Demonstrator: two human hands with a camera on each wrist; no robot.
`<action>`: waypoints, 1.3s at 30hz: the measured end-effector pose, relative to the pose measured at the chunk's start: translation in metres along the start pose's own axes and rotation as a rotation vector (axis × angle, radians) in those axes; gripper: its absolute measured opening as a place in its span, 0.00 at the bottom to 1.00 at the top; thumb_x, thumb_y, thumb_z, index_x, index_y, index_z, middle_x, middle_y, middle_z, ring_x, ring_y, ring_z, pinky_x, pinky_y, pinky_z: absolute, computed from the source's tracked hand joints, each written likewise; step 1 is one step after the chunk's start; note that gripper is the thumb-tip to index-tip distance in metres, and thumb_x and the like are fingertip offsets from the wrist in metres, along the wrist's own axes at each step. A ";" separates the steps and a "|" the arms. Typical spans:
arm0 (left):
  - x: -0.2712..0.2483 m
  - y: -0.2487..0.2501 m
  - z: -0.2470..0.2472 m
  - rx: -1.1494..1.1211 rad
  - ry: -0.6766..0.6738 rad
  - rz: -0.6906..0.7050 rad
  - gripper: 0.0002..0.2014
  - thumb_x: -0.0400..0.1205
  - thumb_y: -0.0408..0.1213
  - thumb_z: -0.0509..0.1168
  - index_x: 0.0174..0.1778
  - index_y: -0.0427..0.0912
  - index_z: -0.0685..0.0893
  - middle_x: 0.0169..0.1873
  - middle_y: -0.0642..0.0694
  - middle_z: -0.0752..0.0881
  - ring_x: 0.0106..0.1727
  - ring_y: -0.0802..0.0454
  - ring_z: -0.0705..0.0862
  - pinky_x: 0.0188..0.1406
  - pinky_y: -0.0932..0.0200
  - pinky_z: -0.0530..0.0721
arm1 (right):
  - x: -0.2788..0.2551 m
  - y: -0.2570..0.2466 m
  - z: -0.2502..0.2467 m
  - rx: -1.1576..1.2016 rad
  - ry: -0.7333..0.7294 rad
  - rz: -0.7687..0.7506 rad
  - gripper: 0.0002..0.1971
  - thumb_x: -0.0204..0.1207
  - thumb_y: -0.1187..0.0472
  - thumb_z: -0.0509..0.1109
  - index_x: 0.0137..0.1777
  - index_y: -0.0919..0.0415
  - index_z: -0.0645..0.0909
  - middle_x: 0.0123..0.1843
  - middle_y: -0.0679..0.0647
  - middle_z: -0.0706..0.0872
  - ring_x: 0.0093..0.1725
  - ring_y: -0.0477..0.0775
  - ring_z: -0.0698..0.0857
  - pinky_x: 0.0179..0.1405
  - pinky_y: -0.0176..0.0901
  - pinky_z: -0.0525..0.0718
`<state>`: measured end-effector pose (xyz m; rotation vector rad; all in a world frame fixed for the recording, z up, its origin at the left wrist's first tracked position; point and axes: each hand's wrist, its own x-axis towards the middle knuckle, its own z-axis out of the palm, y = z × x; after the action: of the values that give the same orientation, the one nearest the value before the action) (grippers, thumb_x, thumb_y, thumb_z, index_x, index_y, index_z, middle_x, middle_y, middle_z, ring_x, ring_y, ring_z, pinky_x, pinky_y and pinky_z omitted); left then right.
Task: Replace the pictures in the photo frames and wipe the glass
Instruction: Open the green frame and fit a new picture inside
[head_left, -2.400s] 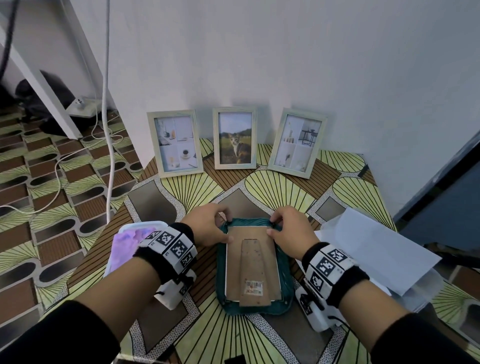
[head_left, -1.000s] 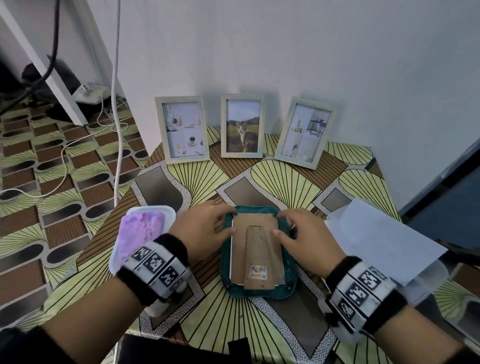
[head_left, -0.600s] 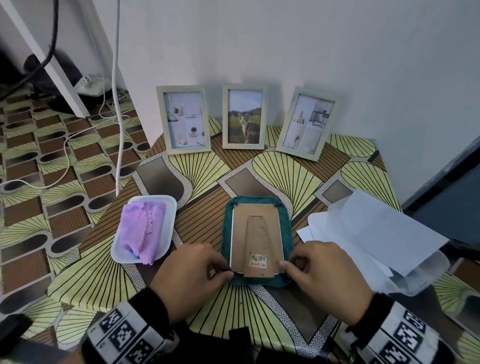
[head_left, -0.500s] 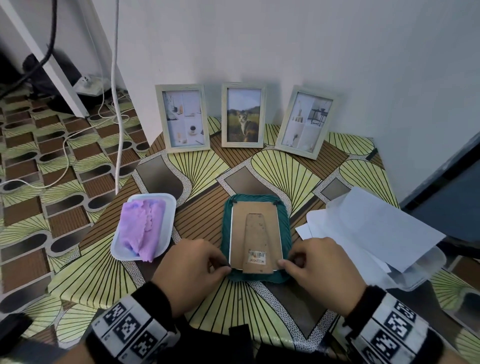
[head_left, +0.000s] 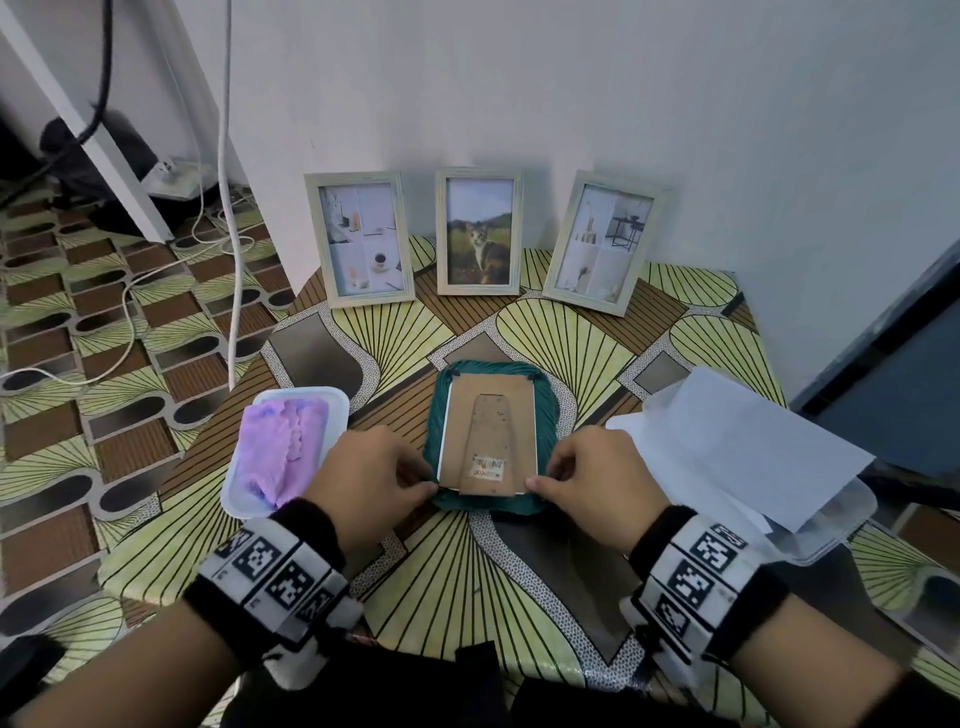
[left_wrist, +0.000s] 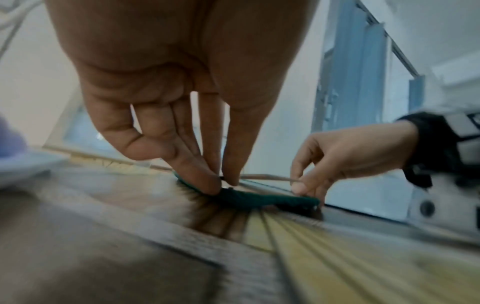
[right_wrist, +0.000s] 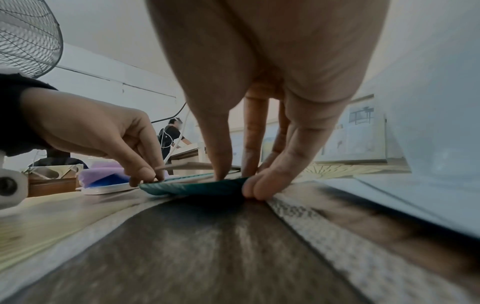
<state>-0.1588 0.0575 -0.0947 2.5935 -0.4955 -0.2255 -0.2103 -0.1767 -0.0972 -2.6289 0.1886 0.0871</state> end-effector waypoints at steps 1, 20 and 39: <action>0.006 -0.002 -0.003 0.005 -0.010 -0.003 0.05 0.74 0.45 0.77 0.42 0.51 0.94 0.35 0.58 0.92 0.37 0.67 0.87 0.44 0.67 0.84 | 0.004 -0.002 0.000 0.012 0.001 0.006 0.13 0.71 0.47 0.79 0.33 0.54 0.86 0.34 0.47 0.85 0.37 0.46 0.82 0.32 0.36 0.74; 0.037 -0.002 -0.002 -0.019 -0.053 -0.121 0.06 0.71 0.47 0.79 0.33 0.50 0.93 0.30 0.57 0.89 0.38 0.61 0.86 0.43 0.63 0.83 | 0.025 -0.009 0.001 0.069 0.024 0.127 0.18 0.67 0.47 0.82 0.25 0.54 0.80 0.30 0.48 0.83 0.33 0.45 0.81 0.26 0.36 0.72; 0.018 -0.003 0.008 -0.007 -0.017 -0.116 0.04 0.73 0.49 0.77 0.35 0.57 0.92 0.31 0.62 0.88 0.38 0.62 0.86 0.43 0.60 0.85 | 0.026 -0.007 0.001 0.080 0.002 0.115 0.17 0.66 0.48 0.83 0.28 0.58 0.83 0.30 0.49 0.84 0.34 0.48 0.83 0.34 0.43 0.81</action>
<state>-0.1434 0.0494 -0.1038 2.6184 -0.3493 -0.2881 -0.1840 -0.1731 -0.0976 -2.5379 0.3368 0.1132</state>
